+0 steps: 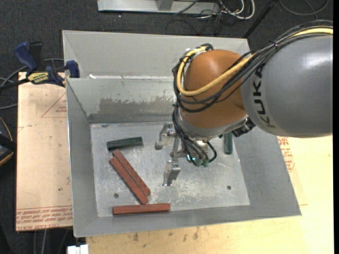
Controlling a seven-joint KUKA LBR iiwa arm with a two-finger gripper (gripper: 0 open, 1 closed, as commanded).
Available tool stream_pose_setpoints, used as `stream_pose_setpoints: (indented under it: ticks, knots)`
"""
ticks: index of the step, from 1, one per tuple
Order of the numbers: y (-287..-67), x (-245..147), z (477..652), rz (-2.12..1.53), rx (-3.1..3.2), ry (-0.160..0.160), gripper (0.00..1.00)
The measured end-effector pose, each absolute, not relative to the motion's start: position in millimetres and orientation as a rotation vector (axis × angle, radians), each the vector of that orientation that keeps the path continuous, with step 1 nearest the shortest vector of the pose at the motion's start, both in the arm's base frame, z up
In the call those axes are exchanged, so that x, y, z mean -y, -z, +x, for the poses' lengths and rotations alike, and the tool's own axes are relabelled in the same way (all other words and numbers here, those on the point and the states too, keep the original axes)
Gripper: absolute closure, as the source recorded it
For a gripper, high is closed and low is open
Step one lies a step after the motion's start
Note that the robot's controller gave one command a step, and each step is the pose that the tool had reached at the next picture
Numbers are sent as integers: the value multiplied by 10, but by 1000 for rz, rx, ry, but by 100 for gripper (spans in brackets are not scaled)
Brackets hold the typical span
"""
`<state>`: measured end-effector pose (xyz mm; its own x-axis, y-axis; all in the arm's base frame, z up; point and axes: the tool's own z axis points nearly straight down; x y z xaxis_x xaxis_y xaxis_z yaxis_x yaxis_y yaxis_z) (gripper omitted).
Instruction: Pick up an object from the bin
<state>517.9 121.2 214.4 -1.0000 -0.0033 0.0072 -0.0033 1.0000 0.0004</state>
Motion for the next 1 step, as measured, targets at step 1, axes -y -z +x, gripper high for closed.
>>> stream_pose_setpoints:
  ticks: [1]
  knots:
    - [-2180, -1205, 5196, 1, 3142, 2, 0]
